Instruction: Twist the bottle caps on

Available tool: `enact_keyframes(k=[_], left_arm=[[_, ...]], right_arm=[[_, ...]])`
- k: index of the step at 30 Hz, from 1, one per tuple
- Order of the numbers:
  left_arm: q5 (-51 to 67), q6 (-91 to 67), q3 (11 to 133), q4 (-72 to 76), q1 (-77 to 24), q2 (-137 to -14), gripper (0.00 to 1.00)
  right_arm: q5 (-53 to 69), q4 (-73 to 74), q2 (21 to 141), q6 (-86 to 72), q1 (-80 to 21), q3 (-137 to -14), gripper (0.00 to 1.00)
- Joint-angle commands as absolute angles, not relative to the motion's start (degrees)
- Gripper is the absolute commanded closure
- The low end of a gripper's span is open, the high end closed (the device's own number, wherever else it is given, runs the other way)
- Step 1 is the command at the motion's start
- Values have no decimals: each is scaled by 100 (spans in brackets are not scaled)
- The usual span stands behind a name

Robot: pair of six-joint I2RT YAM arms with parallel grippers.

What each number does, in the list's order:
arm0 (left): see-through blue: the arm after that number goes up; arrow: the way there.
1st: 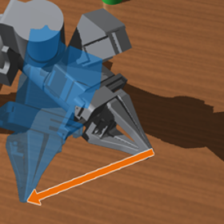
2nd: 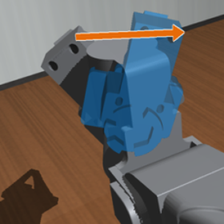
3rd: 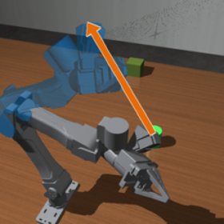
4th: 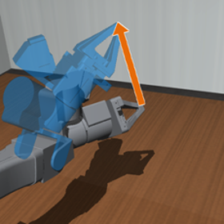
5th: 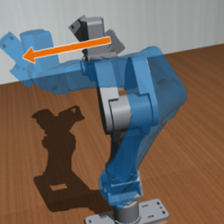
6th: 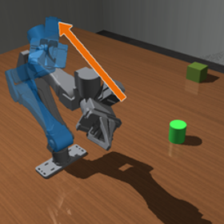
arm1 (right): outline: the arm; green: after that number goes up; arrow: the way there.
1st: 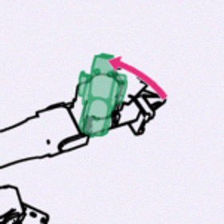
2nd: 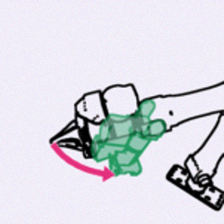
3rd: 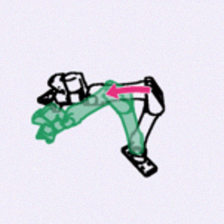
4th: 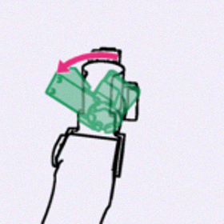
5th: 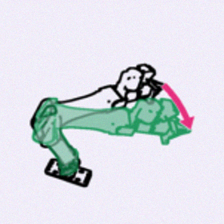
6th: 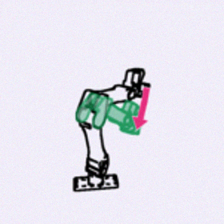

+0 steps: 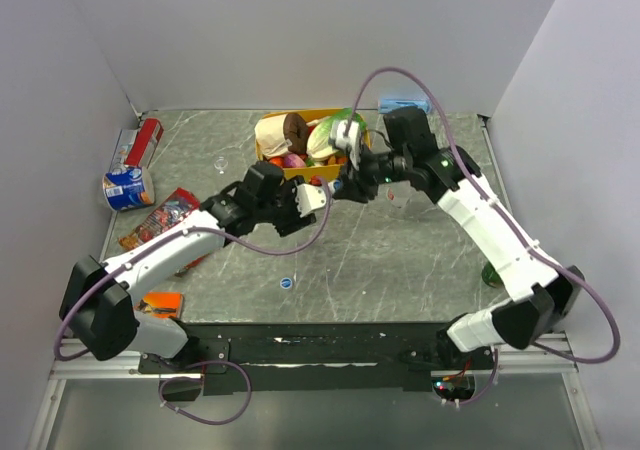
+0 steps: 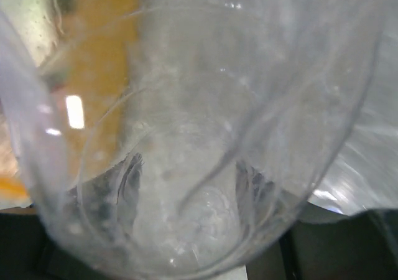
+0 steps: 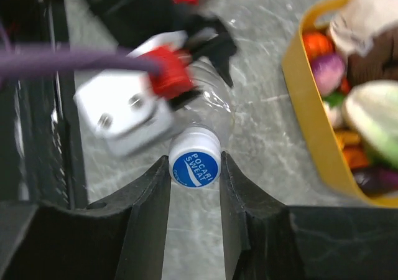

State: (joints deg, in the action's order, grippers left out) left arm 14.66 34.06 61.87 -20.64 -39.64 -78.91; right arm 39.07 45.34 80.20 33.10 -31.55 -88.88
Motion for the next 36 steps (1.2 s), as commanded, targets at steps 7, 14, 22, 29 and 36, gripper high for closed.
enact_keyframes(k=[7,14,22,29,36], left_arm=[[-2514,1698,5871,1179,-5036,-7796,99],[-1715,1423,5775,511,-5019,-7559,36],[-440,1609,5291,-183,-4992,-7155,4],[490,1634,5133,-1290,-4589,-6698,4],[1256,1591,5466,-1942,-4211,-6240,4]], right_arm=[[3736,3789,9114,-1345,-2707,-9966,100],[3367,3999,9027,-98,-2698,-10275,100],[2709,4754,8798,1598,-2672,-10651,100],[2198,5861,9140,2873,-2584,-11661,100],[2083,6986,9922,3147,-2443,-12199,100]])
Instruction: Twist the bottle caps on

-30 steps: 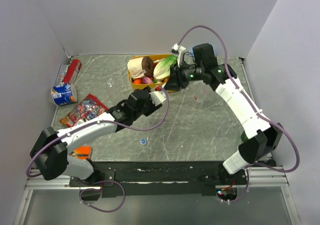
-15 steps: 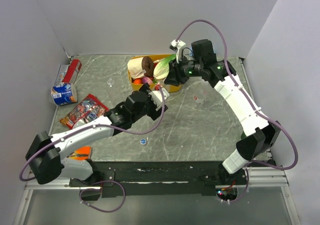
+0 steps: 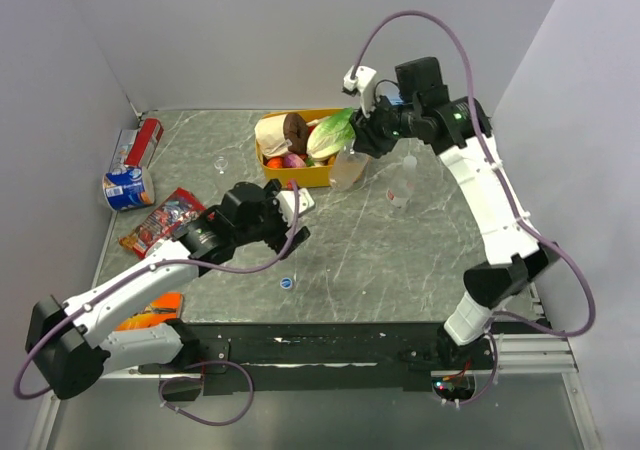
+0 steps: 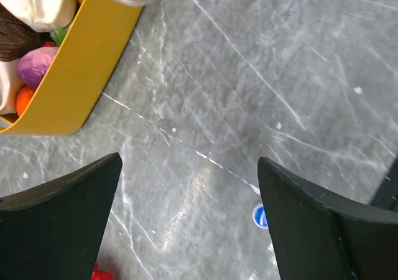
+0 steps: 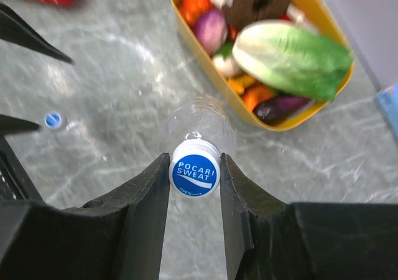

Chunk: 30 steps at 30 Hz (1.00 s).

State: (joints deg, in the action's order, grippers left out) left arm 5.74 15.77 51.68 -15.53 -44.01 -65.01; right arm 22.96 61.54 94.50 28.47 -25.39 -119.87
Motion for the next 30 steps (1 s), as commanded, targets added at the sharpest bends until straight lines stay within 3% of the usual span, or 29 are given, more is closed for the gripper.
enact_keyframes(k=[1,22,24,30], left_arm=[[1300,1565,5493,-1951,-4062,-6223,4],[1582,1547,5608,-1679,-3340,-6161,4],[1573,1529,5625,-1661,-3314,-6187,4],[1582,1547,5643,-1643,-3252,-6275,4]], right_arm=[[2100,7083,9975,3120,-2443,-12164,100],[1934,6214,10178,2936,-2215,-11119,100],[1934,6065,10134,2927,-2206,-10996,99],[1793,5898,10274,2795,-2215,-10802,82]])
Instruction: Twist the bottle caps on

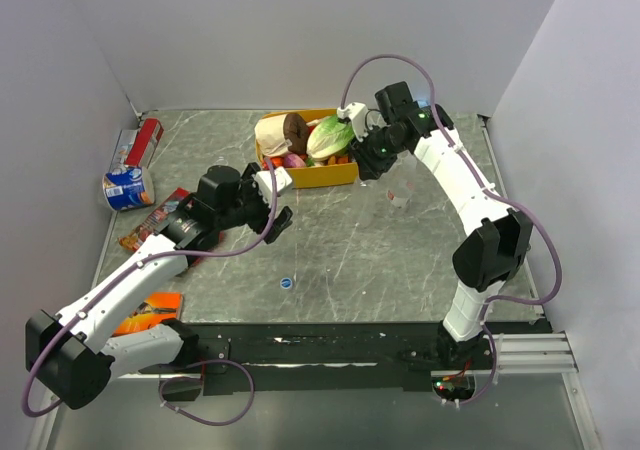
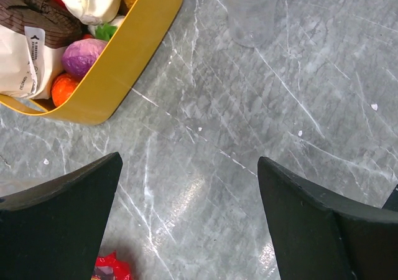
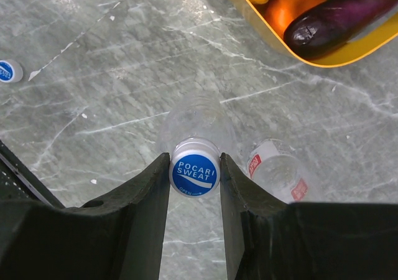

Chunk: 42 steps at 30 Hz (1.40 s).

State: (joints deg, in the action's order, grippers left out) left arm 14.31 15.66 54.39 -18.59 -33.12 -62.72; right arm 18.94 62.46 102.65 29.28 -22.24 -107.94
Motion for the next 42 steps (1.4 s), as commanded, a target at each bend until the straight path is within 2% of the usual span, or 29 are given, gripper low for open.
enact_keyframes(k=[1,3,4,7,18,20,21,29,34,37,42], left_arm=[[1573,1547,5634,-1644,-3252,-6284,4],[1573,1555,5625,-1644,-3243,-6284,4],[1556,1556,5634,-1652,-3243,-6284,4],[1503,1547,5642,-1644,-3217,-6275,4],[1424,1582,5713,-1626,-3129,-6284,4],[1450,1565,5713,-1652,-3103,-6275,4],[1450,1564,5704,-1652,-3085,-6275,4],[1240,1372,6036,-1600,-2892,-6205,4],[311,1169,6617,-1407,-2313,-6144,4],[150,1011,6934,-1476,-1759,-6109,4],[166,826,6487,-1670,-1169,-5907,4]], right_arm=[[1793,5871,10283,2778,-2215,-10802,77],[1775,5862,10301,2751,-2215,-10828,71],[1775,5862,10309,2734,-2215,-10837,65],[1723,5845,10301,2716,-2224,-10846,58],[1670,5783,10362,2672,-2215,-10749,51],[1618,5757,10345,2663,-2215,-10705,37],[1608,5722,10345,2646,-2215,-10705,33],[1608,5766,10397,2593,-2224,-10854,28],[1573,5766,10301,2663,-2224,-10916,27],[1573,5879,10257,2672,-2224,-11100,26],[1766,5749,9880,2611,-2215,-11417,18]])
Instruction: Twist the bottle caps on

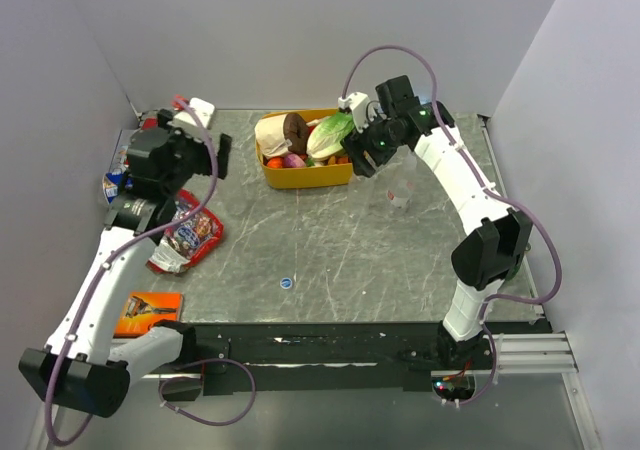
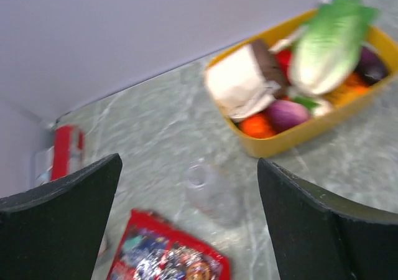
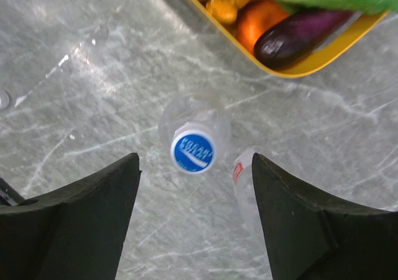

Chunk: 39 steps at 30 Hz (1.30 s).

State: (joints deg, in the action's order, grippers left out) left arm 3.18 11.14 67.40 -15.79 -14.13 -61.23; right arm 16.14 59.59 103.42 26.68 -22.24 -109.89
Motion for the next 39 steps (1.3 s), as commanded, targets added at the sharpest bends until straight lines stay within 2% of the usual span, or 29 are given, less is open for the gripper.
enact_keyframes(k=[1,5,6,9,17,23,27,29,30,33,34,39], left_arm=[[176,817,6356,-1661,-1169,-5871,4],[-254,624,5478,-1092,-1169,-5836,4],[-351,607,5380,-1003,-1134,-5932,4],[-72,580,4976,-573,-915,-6108,4],[1370,869,3578,1089,-483,-6301,4],[1889,967,3480,2117,-475,-7459,4],[1731,765,3972,2294,-326,-8381,4],[1863,643,4208,2434,-168,-8795,3],[2298,642,4358,2278,-97,-8911,1],[3369,1045,4938,1469,-9,-9315,20],[3627,1142,4983,1389,-9,-9351,30],[4341,1819,4729,1135,114,-8966,41]], right_arm=[[1810,5713,9835,2576,-2224,-11434,18],[2152,5651,9721,2400,-2224,-11689,11],[2319,5634,9686,2382,-2241,-11716,7],[2504,5511,9528,2426,-2276,-11690,0],[2400,5308,9079,2540,-2347,-11373,0],[2145,5563,9132,2505,-2382,-11592,0],[1995,5677,9167,2487,-2461,-11689,0],[1925,5722,9141,2479,-2513,-11716,0],[1873,5713,9123,2479,-2522,-11690,0],[1828,5695,9070,2505,-2575,-11602,0],[1846,5687,9070,2540,-2593,-11558,0],[2161,5730,9167,2610,-2724,-11601,0]])
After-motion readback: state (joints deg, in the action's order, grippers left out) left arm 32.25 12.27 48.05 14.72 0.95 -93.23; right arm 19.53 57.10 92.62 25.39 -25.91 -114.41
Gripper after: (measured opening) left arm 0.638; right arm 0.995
